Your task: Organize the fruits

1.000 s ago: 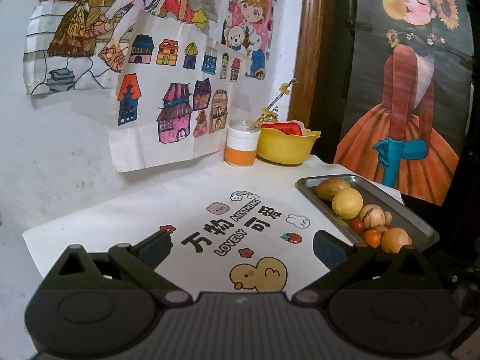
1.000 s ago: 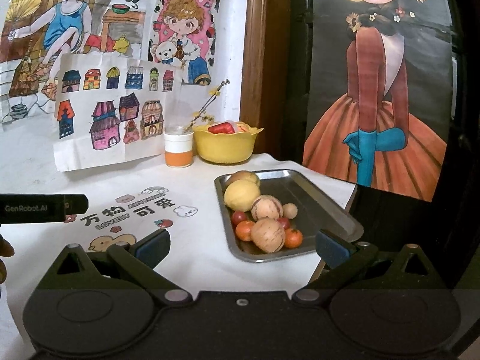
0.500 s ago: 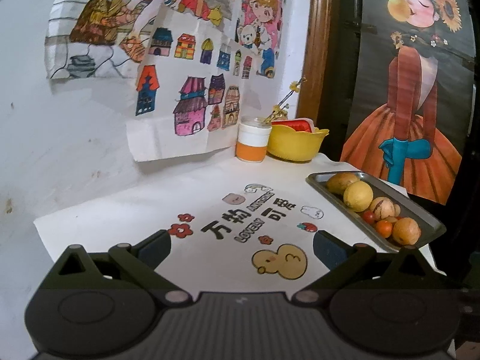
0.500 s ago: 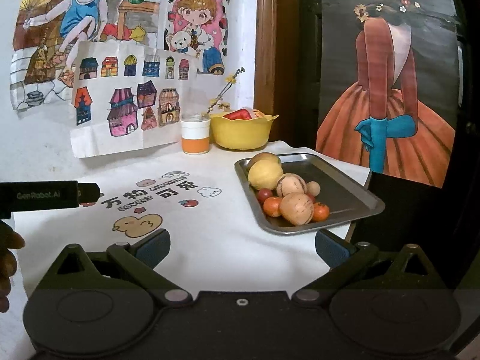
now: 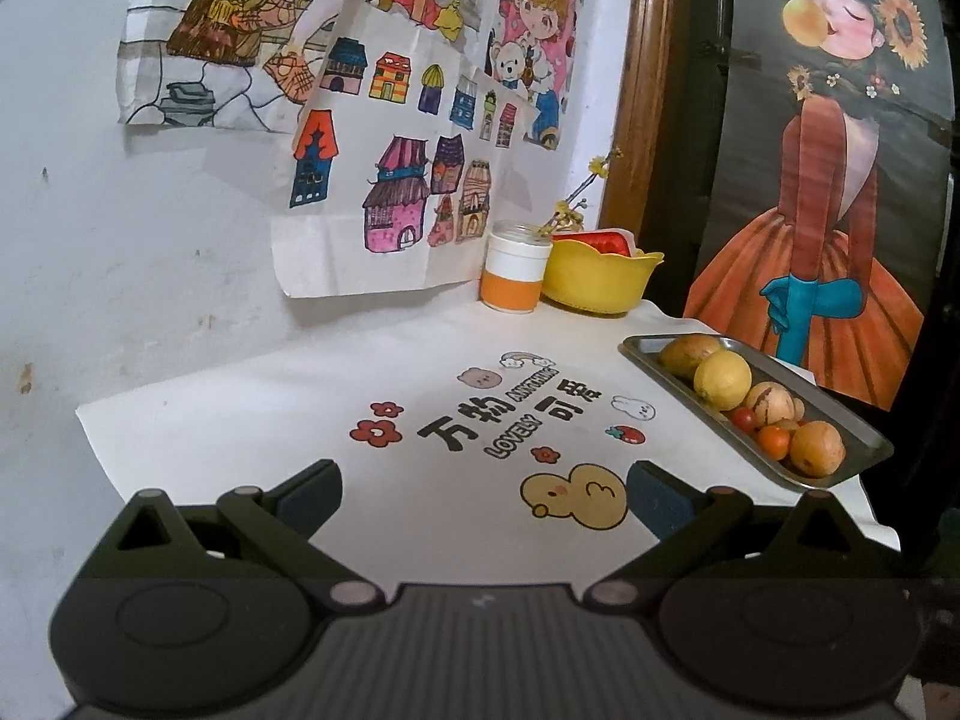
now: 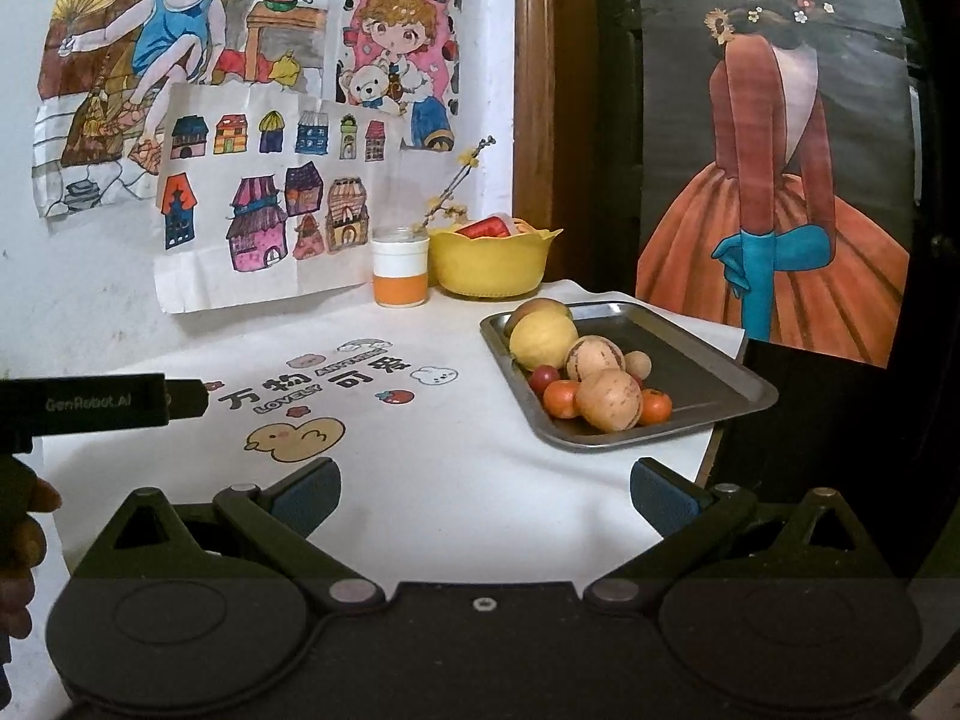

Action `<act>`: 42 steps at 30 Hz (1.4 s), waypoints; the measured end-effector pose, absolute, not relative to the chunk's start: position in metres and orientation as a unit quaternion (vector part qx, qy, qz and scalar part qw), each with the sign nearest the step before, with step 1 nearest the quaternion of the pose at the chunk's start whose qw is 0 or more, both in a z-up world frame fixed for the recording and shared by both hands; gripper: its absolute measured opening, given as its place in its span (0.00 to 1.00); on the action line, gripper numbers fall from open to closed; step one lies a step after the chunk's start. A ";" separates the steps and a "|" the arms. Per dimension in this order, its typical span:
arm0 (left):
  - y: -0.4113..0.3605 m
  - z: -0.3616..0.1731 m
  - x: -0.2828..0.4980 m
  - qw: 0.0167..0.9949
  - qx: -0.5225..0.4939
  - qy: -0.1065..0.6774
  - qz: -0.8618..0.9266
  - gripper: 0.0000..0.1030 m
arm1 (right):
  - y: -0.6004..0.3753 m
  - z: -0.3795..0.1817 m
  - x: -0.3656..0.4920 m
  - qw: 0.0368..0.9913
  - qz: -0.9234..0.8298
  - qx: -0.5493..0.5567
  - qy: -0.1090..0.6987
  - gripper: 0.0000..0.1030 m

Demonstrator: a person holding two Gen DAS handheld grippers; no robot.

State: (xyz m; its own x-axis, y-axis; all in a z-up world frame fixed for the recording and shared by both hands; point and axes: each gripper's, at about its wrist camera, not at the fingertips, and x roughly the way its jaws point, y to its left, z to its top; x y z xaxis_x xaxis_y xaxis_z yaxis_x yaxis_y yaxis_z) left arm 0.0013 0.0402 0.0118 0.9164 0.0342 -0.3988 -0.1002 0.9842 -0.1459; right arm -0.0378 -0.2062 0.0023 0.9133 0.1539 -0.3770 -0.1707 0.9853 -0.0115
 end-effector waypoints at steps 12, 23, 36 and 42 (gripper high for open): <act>0.046 -0.001 -0.004 0.973 -0.104 0.204 0.039 1.00 | -0.213 -0.004 -0.042 0.981 0.075 -0.004 0.178 0.99; 0.044 -0.001 -0.006 0.973 -0.102 0.201 0.038 1.00 | -0.211 -0.007 -0.043 0.981 0.081 -0.002 0.176 0.99; 0.041 -0.002 -0.007 0.973 -0.098 0.204 0.036 1.00 | -0.212 -0.009 -0.043 0.981 0.078 0.008 0.177 0.99; 0.042 -0.003 -0.006 0.972 -0.102 0.208 0.037 1.00 | -0.213 -0.009 -0.043 0.981 0.078 0.009 0.178 0.99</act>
State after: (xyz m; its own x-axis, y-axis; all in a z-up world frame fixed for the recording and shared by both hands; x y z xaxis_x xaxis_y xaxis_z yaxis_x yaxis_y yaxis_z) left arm -0.0061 0.0417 -0.0033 0.9104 0.0300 -0.4125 -0.1147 0.9765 -0.1822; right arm -0.0433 -0.2125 -0.0089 0.9246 0.1567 -0.3472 -0.1506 0.9876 0.0446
